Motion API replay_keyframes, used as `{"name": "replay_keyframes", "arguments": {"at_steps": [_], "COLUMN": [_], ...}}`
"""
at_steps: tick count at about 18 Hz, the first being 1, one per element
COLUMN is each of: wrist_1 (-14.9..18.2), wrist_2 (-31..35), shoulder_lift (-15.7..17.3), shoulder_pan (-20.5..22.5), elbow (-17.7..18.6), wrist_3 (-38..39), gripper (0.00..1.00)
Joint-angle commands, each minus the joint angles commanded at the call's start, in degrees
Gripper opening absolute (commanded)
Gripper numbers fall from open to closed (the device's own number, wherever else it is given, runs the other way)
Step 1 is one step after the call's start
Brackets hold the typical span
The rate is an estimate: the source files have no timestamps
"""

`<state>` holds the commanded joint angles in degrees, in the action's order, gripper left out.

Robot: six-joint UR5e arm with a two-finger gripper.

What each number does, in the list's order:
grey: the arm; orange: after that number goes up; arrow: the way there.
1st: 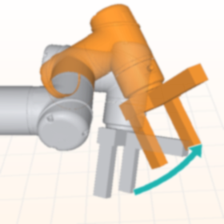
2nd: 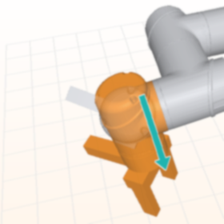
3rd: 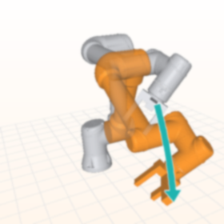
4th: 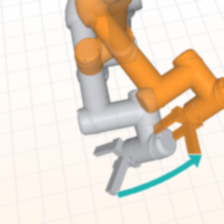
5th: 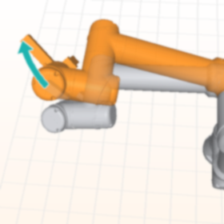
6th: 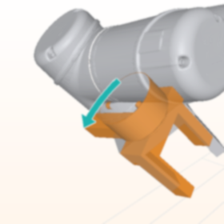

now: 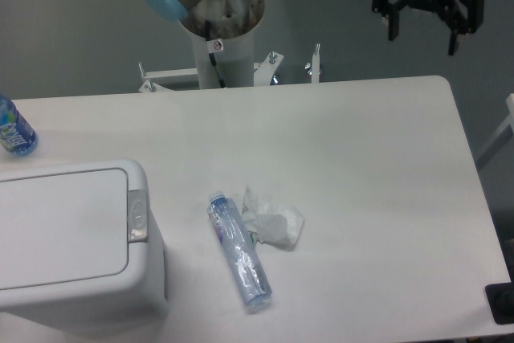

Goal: Open the trash can

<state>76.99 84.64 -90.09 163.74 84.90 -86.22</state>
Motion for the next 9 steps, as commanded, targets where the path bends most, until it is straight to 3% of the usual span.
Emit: {"name": "replay_keyframes", "arguments": {"at_steps": [7, 9], "wrist_1": [-0.09, -2.44], "wrist_2": [-1.4, -1.67], "shoulder_lift": [-0.7, -1.4], "shoulder_pan": [-1.31, -2.11], "elbow": [-0.09, 0.0], "wrist_3": [1.67, 5.25], "gripper": [1.0, 1.0]}}
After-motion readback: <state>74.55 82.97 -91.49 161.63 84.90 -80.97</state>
